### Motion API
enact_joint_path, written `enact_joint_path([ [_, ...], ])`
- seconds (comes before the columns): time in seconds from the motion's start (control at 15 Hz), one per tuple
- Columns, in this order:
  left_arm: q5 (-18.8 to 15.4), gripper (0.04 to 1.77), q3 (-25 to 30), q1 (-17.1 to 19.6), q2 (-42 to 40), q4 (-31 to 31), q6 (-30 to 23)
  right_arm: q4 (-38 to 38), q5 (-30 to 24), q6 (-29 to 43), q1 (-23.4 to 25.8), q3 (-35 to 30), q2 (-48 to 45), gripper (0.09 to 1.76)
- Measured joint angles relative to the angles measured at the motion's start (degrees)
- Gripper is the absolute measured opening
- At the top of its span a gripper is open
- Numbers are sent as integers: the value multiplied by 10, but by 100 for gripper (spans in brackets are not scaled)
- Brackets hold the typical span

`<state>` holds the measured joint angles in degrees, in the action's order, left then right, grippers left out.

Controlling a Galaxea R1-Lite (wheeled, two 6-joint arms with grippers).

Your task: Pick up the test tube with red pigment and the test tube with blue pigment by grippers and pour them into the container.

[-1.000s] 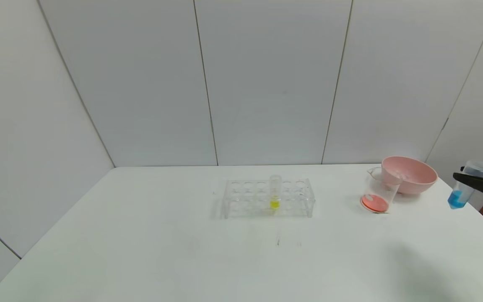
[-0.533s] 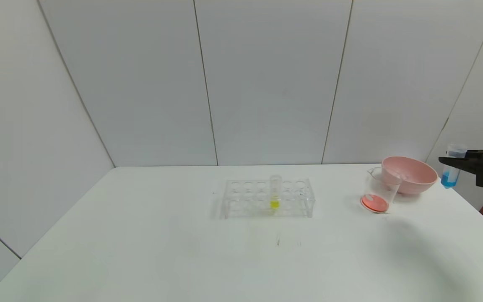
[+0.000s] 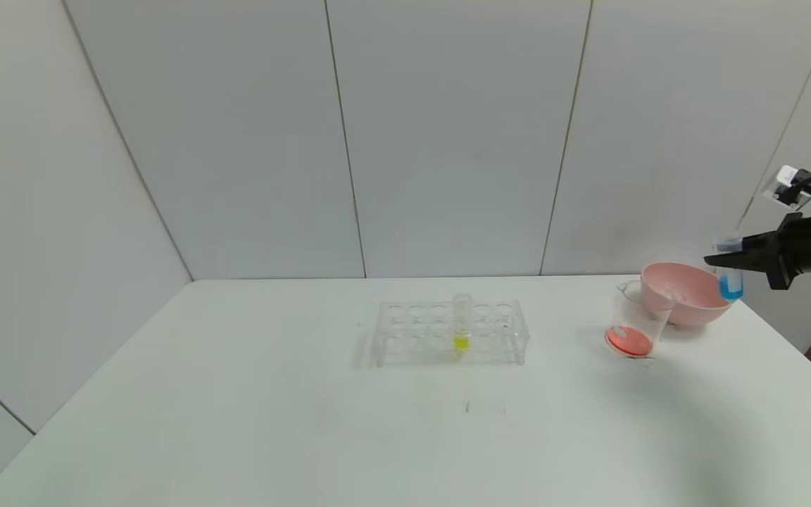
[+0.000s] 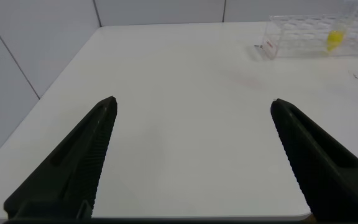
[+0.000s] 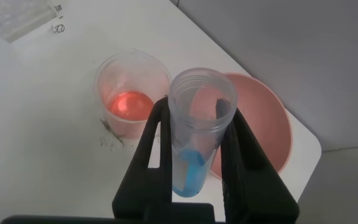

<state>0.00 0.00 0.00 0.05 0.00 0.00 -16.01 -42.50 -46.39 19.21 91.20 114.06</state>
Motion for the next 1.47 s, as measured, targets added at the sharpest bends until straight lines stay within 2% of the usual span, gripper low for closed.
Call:
enact_joint_path([
  [0.2,0,176,0,0,0,0,0,-128,49,-67,-15,92,19,51],
  [0.53,0,176,0,0,0,0,0,-245,132,-143,-43,205,53,51],
  [0.73,0,176,0,0,0,0,0,-258,172,-148,-66,227,70,51],
  [1.13,0,176,0,0,0,0,0,-261,266,-159,-93,231,81,51],
  [1.47,0,176,0,0,0,0,0,-280,315,-180,-108,233,80,51],
])
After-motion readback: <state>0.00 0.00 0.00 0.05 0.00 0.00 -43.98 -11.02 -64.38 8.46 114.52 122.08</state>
